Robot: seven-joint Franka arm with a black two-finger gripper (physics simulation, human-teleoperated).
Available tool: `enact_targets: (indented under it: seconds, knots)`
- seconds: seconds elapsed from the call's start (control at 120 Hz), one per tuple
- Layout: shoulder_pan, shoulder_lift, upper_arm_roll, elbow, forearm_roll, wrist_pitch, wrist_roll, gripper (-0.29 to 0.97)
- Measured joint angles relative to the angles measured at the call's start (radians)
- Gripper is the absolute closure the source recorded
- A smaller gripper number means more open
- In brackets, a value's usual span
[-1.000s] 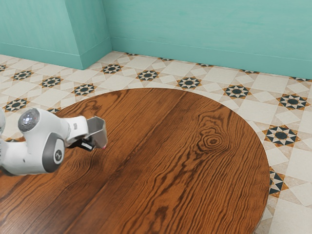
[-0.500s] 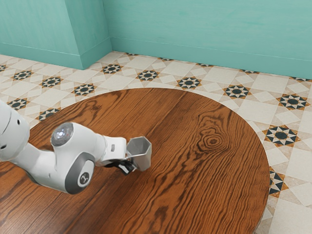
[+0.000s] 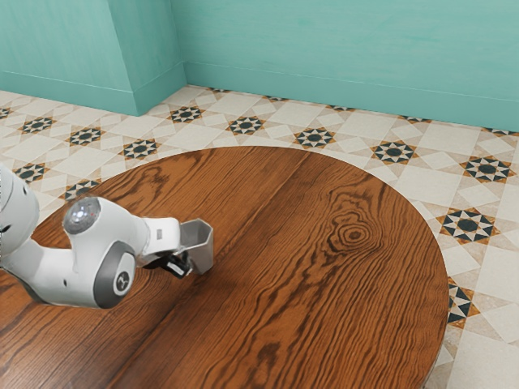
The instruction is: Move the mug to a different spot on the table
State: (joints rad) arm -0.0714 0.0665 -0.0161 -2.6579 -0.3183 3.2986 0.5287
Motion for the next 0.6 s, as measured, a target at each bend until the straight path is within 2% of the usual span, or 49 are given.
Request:
enact_targets:
  seconds: [0.308,0.475,0.6]
  knots:
    - [0.002,0.02,-0.002,0.005,-0.002,0.001,-0.002,0.79]
    - [0.0,0.026,-0.004,0.005,0.005,-0.009,-0.012,0.43]
    - [0.003,0.026,-0.004,0.003,0.003,-0.014,-0.028,0.24]
